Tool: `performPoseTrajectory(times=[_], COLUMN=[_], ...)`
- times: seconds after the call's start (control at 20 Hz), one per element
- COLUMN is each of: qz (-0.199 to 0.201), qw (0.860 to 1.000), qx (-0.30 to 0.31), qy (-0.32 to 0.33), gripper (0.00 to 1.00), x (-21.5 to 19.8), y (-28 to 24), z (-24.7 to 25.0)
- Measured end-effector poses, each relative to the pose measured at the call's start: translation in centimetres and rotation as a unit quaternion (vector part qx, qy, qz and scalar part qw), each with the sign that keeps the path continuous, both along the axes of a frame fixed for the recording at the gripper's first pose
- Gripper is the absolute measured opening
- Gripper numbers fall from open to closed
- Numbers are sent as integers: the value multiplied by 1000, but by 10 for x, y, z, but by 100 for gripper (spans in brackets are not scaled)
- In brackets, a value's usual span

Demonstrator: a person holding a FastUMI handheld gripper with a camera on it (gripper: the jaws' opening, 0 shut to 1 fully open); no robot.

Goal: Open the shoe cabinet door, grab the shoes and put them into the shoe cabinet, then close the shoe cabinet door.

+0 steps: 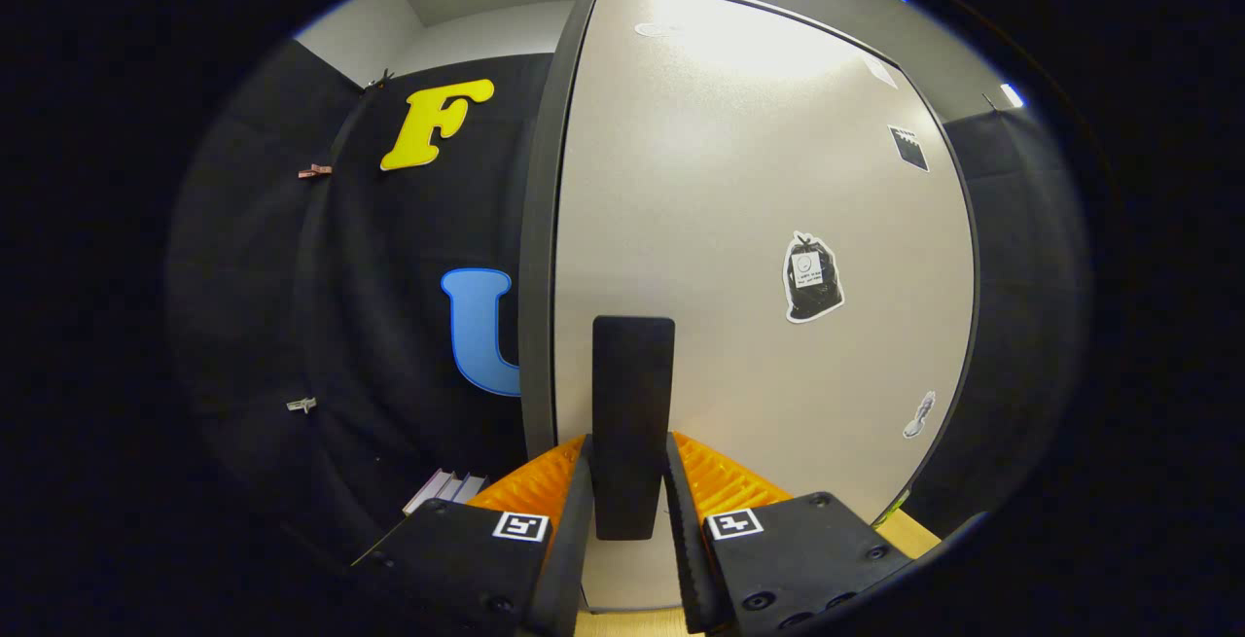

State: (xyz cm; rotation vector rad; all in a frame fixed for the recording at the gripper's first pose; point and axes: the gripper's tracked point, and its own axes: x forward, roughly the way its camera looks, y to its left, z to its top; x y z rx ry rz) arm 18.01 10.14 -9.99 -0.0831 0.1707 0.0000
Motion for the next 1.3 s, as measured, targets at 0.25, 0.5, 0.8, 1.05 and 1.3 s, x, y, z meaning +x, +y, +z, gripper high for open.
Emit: performPoseTrajectory(times=[0.25,0.5,0.8,1.05,1.3], qz=[-1,0,27,48,65], qw=[1000,1000,999,998,997], qx=[-5,7,17,20,26], qy=[11,6,14,23,30], gripper=[33,20,19,19,19], x=[-1,-14,-46,-85,-121], y=[1,-3,-4,-19,-43], z=[-2,2,11,18,25])
